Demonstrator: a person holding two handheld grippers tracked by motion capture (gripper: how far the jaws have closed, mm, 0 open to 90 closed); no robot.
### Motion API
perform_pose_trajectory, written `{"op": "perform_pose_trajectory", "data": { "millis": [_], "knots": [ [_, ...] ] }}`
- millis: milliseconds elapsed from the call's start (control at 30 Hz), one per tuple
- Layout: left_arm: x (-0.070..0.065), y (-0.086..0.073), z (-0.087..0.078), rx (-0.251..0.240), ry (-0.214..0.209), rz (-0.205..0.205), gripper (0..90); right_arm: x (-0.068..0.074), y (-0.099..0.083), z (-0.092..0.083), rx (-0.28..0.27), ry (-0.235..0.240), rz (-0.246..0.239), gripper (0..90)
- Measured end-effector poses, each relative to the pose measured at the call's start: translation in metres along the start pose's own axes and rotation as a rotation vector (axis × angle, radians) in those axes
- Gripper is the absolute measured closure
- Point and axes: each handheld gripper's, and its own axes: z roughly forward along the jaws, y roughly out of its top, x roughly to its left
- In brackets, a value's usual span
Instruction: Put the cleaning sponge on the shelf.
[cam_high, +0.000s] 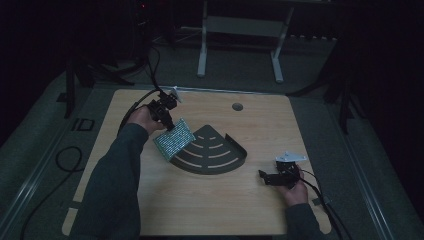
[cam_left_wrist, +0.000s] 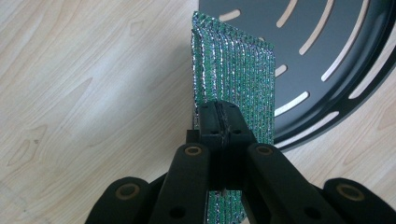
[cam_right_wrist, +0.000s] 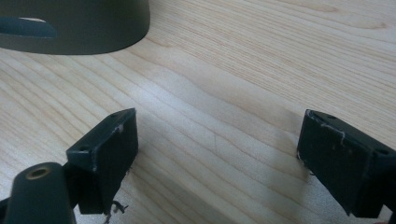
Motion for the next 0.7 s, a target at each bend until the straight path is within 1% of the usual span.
{"op": "perform_pose_trajectory", "data": {
  "millis": [133,233,267,333,433,467,500,600,700],
  "knots": [
    [-0.003,0.005,0.004,0.003,-0.001,0.01,90.0,0.0,0.0,0.0,0.0,0.0,0.0,12.0],
    [-0.004,0.009,0.005,-0.002,-0.001,0.009,90.0,0.0,0.0,0.0,0.0,0.0,0.0,12.0],
    [-0.005,0.01,0.005,-0.005,0.008,0.012,90.0,0.0,0.0,0.0,0.0,0.0,0.0,12.0],
    [-0.006,0.013,0.006,-0.003,0.007,0.012,90.0,0.0,0.0,0.0,0.0,0.0,0.0,12.0],
    [-0.007,0.019,0.006,0.001,0.014,0.027,90.0,0.0,0.0,0.0,0.0,0.0,0.0,12.0],
    [-0.008,0.02,0.006,-0.002,0.022,0.029,90.0,0.0,0.0,0.0,0.0,0.0,0.0,12.0],
    [-0.009,0.022,0.006,-0.002,0.021,0.027,90.0,0.0,0.0,0.0,0.0,0.0,0.0,12.0],
    [-0.011,0.026,0.008,-0.009,0.028,0.039,90.0,0.0,0.0,0.0,0.0,0.001,0.0,12.0],
    [-0.01,0.028,0.01,-0.012,0.035,0.044,90.0,0.0,0.0,0.0,0.0,0.001,0.0,12.0]
  ]
}}
